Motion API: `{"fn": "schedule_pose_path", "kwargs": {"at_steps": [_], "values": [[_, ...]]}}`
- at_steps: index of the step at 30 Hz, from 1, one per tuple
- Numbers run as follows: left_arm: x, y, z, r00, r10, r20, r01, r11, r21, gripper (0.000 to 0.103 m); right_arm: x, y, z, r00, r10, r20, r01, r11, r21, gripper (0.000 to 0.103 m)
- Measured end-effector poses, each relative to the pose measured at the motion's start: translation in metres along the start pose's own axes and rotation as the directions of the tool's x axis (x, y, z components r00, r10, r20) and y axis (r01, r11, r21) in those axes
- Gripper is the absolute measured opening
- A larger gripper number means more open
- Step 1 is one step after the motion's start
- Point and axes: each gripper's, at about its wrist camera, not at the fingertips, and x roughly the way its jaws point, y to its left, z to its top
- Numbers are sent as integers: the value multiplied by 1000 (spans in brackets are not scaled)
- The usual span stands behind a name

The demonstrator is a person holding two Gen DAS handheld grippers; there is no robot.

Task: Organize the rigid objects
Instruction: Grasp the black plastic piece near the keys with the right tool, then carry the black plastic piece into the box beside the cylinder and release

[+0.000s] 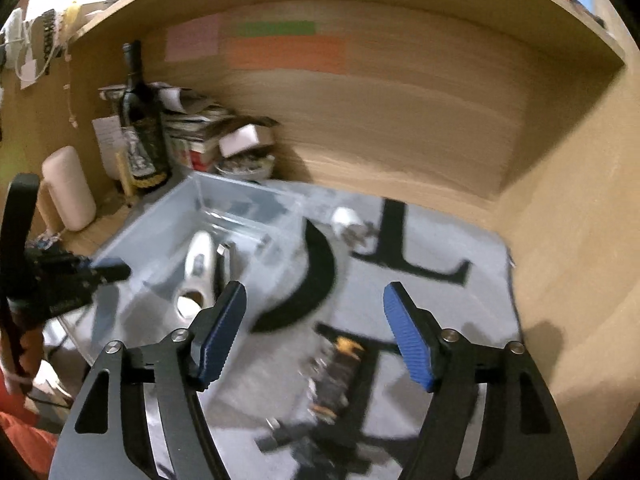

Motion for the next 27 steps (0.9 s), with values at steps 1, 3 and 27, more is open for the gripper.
{"fn": "schedule_pose_path", "kwargs": {"at_steps": [1, 3, 27], "values": [[0, 0, 0, 1000, 1, 0, -1, 1000, -1, 12, -2, -3, -4, 1000, -11, -6, 11, 1000, 7, 68], [0, 1, 0, 1000, 1, -1, -1, 1000, 0, 12, -6, -9, -15, 999, -30, -22, 30, 999, 26, 69], [-1, -1, -2, 1000, 18, 1, -18, 1000, 17, 12, 21, -25, -104, 969, 67, -238, -2, 965, 264, 74]]}}
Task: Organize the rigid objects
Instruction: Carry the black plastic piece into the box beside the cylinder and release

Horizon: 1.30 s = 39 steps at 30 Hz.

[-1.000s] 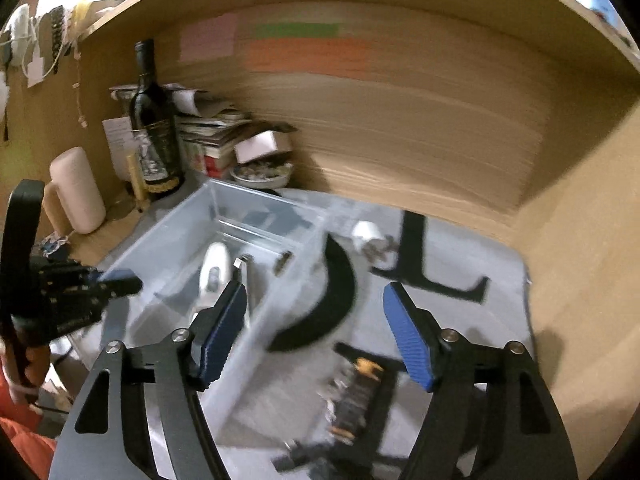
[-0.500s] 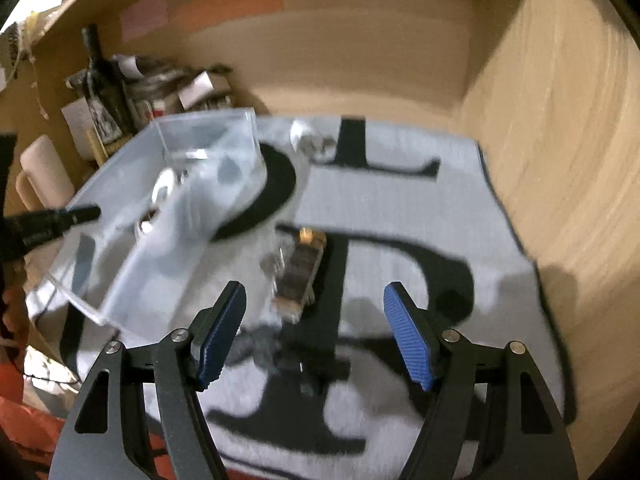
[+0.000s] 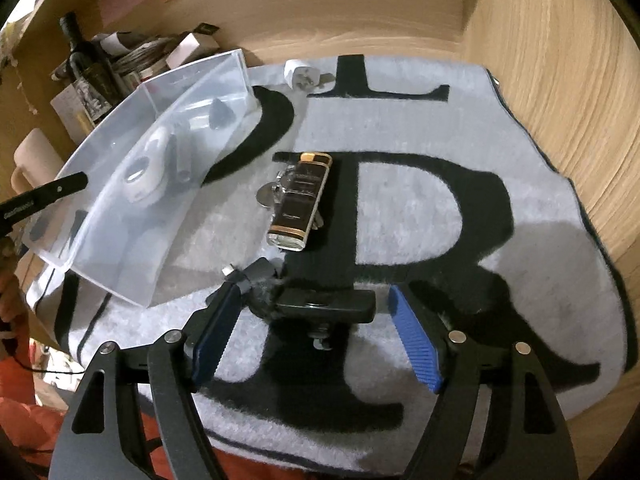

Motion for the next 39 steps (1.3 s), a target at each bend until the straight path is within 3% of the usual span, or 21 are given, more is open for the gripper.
{"fn": "schedule_pose_path", "kwargs": {"at_steps": [2, 5, 13, 22, 29, 39], "values": [[0, 0, 0, 1000, 0, 0, 0, 1000, -1, 12, -1, 0, -1, 1000, 1, 12, -1, 1000, -2, 73], [0, 0, 0, 1000, -1, 0, 1, 1000, 0, 12, -1, -2, -1, 1000, 1, 15, -1, 1000, -7, 56], [-1, 1, 0, 1000, -1, -1, 1, 1000, 0, 12, -7, -9, 6, 999, -2, 44, 1, 1000, 27, 55], [-1, 1, 0, 1000, -2, -1, 2, 1000, -1, 12, -23, 0, 35, 990, -14, 141, 16, 1000, -18, 55], [-1, 0, 0, 1000, -1, -1, 1, 1000, -1, 12, -35, 25, 66, 972, 25, 232, -1, 995, -102, 55], [-1, -1, -1, 1000, -5, 3, 5, 1000, -7, 12, -29, 65, 101, 958, 121, 262, -63, 974, -217, 55]]}}
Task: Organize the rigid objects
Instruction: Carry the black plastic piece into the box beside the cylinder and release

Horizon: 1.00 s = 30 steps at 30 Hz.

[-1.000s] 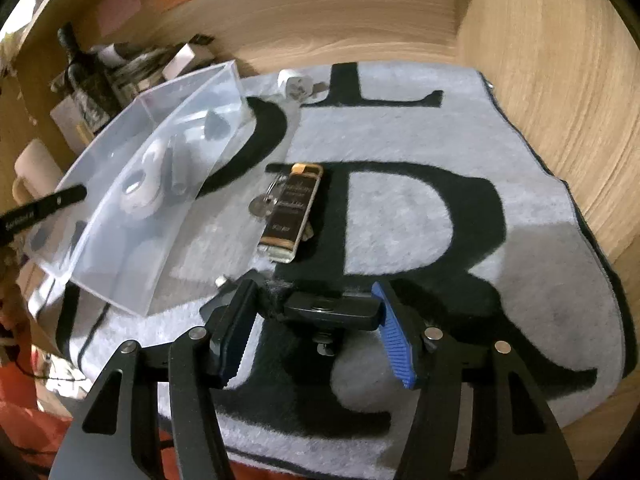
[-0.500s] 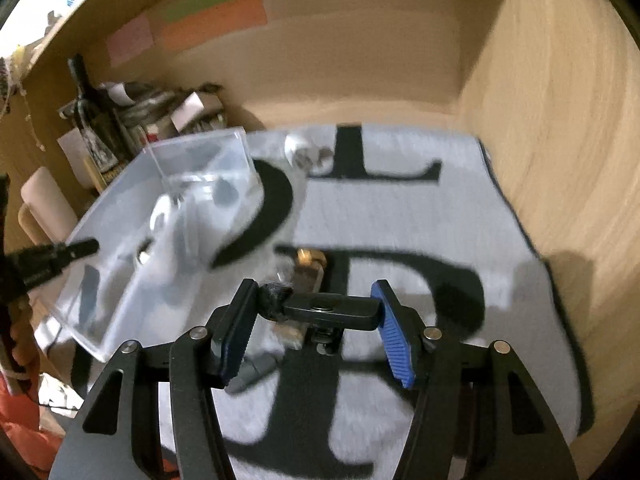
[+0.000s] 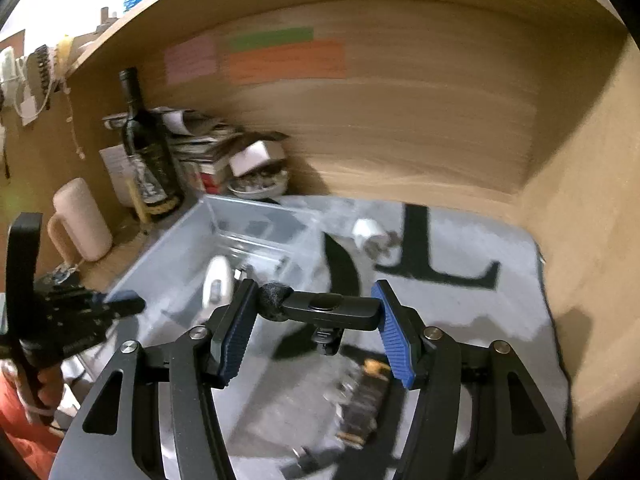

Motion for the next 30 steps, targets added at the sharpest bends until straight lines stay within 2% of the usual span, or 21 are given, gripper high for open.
{"fn": "schedule_pose_path", "kwargs": {"at_steps": [11, 19, 24, 30], "values": [[-1, 0, -2, 1000, -8, 7, 8, 1000, -7, 12, 49, 41, 16, 993, 84, -84, -94, 988, -124, 55], [-1, 0, -2, 1000, -8, 8, 8, 1000, -10, 12, 83, 51, 15, 979, 73, -189, -104, 982, -158, 55], [-1, 0, -1, 1000, -7, 7, 8, 1000, -10, 12, 91, 54, 15, 977, 68, -204, -101, 983, -155, 55], [-2, 1, -1, 1000, -4, 7, 4, 1000, -7, 12, 84, 55, 16, 981, 71, -183, -102, 981, -167, 70]]}}
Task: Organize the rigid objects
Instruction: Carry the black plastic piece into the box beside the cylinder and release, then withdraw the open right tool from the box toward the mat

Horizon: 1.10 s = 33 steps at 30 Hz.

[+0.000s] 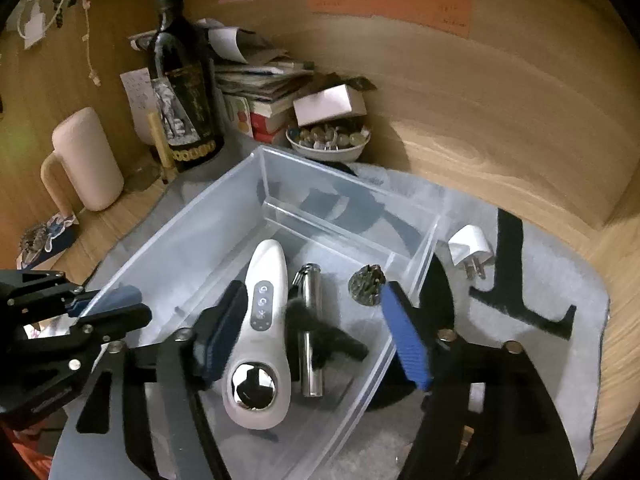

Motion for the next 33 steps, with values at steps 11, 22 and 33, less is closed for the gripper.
{"fn": "schedule_pose_path", "kwargs": {"at_steps": [11, 22, 33], "values": [[0, 1, 0, 1000, 1, 0, -1, 1000, 1, 12, -42, -10, -6, 996, -38, 83, 37, 999, 22, 73], [0, 0, 1, 1000, 5, -1, -5, 1000, 6, 12, -89, -31, -39, 976, -181, 119, 176, 983, 58, 80], [1, -3, 1, 1000, 13, -1, -13, 1000, 13, 12, -85, -54, -93, 976, -217, -31, 219, 963, 158, 80]]}}
